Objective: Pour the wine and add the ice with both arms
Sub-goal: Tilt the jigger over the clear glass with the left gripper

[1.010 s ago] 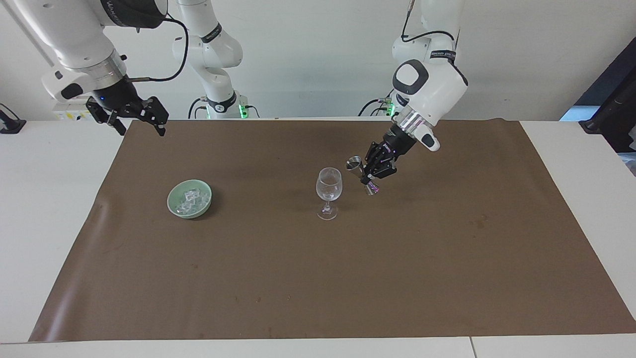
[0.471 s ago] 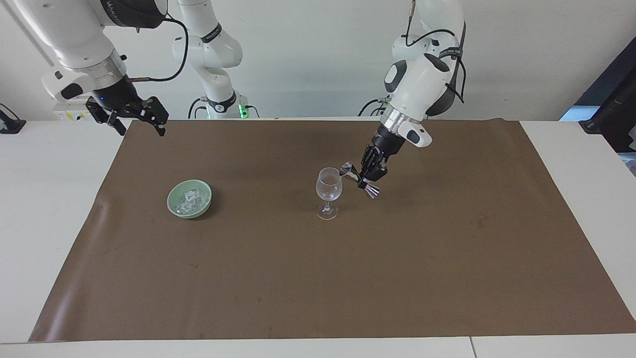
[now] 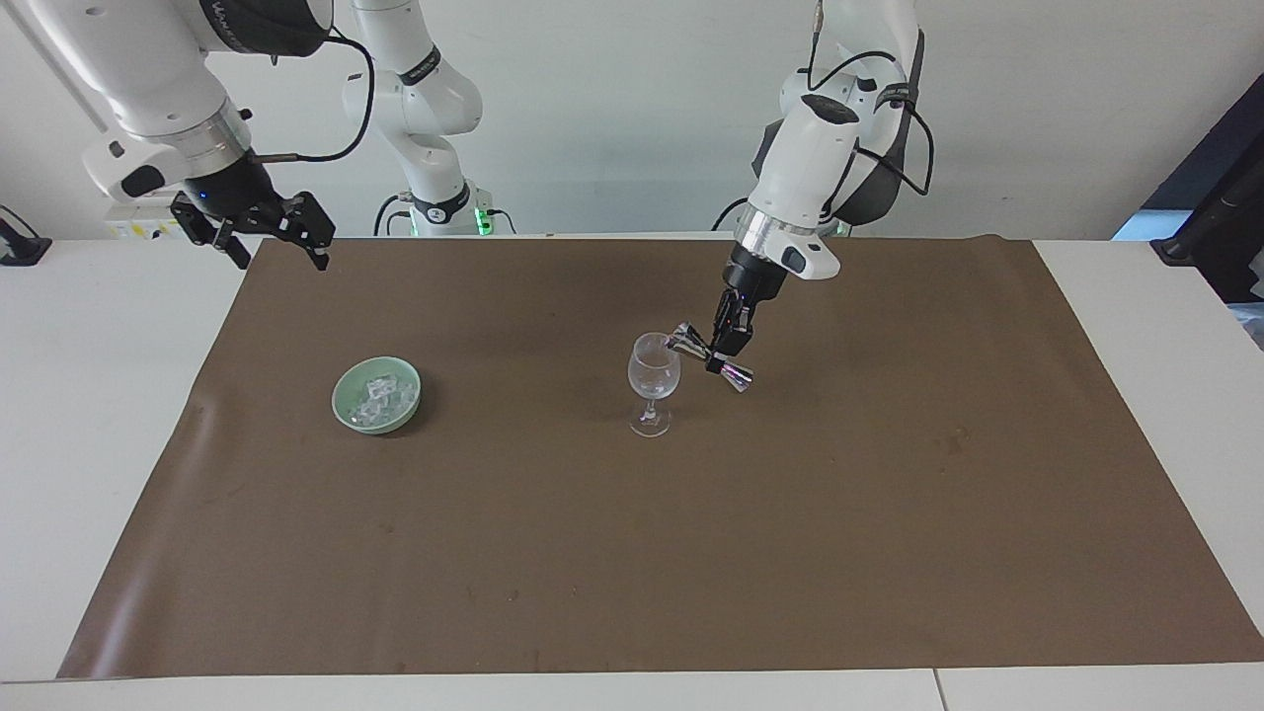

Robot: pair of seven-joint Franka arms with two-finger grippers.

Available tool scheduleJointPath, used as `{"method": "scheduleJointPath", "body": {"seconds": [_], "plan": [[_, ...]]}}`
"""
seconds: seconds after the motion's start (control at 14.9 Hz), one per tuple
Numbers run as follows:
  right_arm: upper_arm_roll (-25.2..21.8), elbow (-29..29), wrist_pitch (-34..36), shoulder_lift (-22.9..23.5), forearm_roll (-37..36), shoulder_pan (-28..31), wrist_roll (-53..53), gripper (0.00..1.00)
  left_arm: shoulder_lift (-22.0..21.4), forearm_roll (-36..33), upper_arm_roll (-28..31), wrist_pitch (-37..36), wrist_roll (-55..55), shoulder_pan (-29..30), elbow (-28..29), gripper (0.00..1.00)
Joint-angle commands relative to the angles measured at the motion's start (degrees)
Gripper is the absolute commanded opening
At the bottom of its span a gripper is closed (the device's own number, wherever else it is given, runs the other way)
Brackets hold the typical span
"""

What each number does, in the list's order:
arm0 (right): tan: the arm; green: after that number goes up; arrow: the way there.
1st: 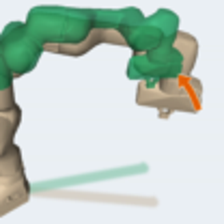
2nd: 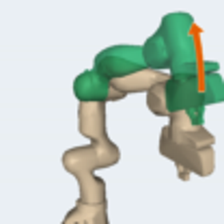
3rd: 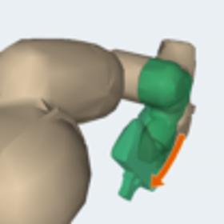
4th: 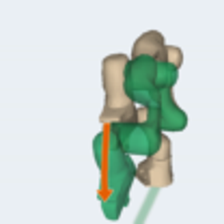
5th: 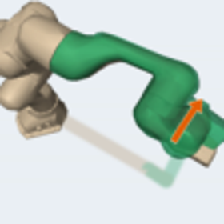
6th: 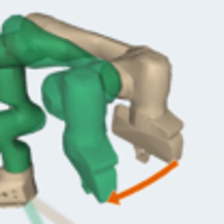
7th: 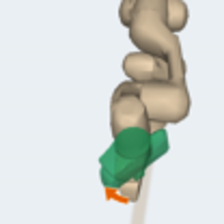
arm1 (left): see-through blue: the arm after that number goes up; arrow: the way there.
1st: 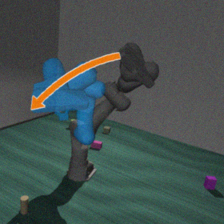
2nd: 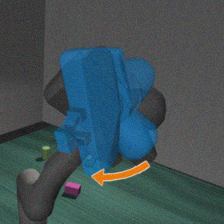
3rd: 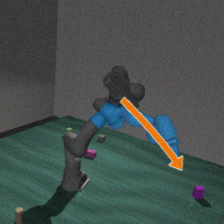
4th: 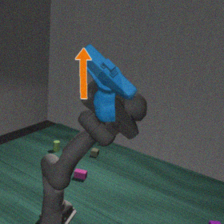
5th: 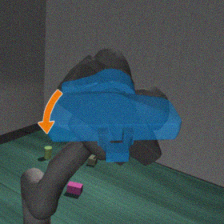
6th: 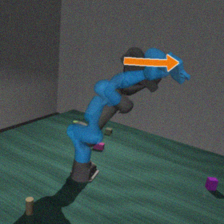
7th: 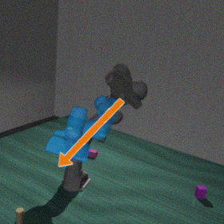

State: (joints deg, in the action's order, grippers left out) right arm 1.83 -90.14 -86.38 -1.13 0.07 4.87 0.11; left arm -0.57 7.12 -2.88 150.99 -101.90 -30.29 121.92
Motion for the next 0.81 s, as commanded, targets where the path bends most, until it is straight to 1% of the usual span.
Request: {"method": "scheduleJointPath", "body": {"seconds": [0.0,0.13,0.34,0.61,0.74], "plan": [[0.3,-1.3,-0.5,-1.0,0.9,0.6,-1.1,1.00,1.1,-5.1,0.6,-0.3,-2.9,-1.3,-1.8,0.00],[0.3,-1.3,-0.5,-1.0,0.9,0.6,-1.1,1.00,1.3,-7.7,0.6,-1.7,-3.5,-1.4,-2.8,0.00],[0.3,-1.3,-0.5,-1.0,0.9,0.6,-1.1,1.00,1.4,-9.8,0.6,-2.3,-4.0,-1.8,-3.3,0.00],[0.3,-1.3,-0.5,-1.0,0.8,0.6,-1.1,1.00,1.4,-19.0,0.4,-2.4,-8.7,-2.0,-3.9,0.00],[0.3,-1.3,-0.5,-1.0,0.8,0.6,-1.1,1.00,1.4,-22.6,0.4,-2.4,-9.0,-3.0,-4.0,0.00]]}}
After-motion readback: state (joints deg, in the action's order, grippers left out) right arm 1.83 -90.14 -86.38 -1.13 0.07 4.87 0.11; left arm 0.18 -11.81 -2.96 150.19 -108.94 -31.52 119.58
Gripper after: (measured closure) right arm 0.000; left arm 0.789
